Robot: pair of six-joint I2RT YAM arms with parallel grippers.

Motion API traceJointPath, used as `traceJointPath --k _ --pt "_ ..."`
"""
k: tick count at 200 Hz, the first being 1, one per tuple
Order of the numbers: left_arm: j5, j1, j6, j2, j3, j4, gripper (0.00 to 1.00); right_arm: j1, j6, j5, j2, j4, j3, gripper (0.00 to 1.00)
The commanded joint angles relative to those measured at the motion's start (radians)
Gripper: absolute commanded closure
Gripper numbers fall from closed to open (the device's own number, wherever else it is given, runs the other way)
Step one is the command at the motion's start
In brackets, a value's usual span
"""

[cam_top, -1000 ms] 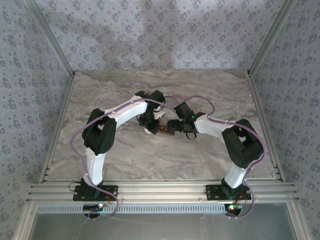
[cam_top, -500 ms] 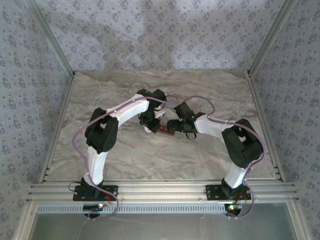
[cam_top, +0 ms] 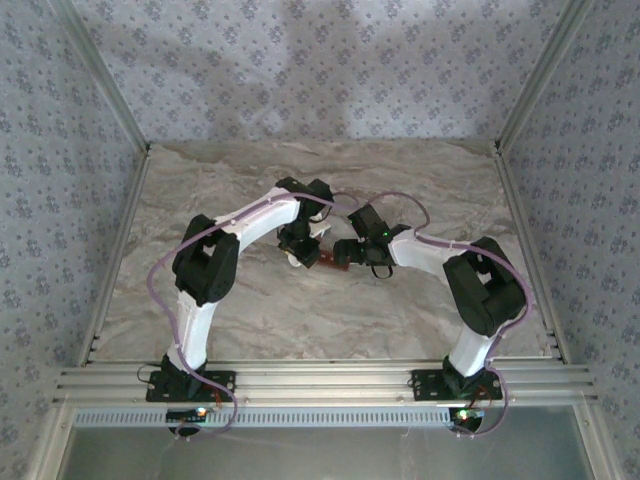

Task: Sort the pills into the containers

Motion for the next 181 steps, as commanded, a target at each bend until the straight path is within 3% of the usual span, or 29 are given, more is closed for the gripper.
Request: traceJointPath --k 1,181 --pt "-0.014 -0.008 0.021 0.022 0.033 -0.046 1.0 -0.004 0.012 -0.001 0.025 -0.013 -0.001 0.02" --pt "-0.003 -0.016 0.024 0.047 0.057 -0.081 1.0 -0.008 0.016 -0.007 0.023 -0.013 -0.007 0.02"
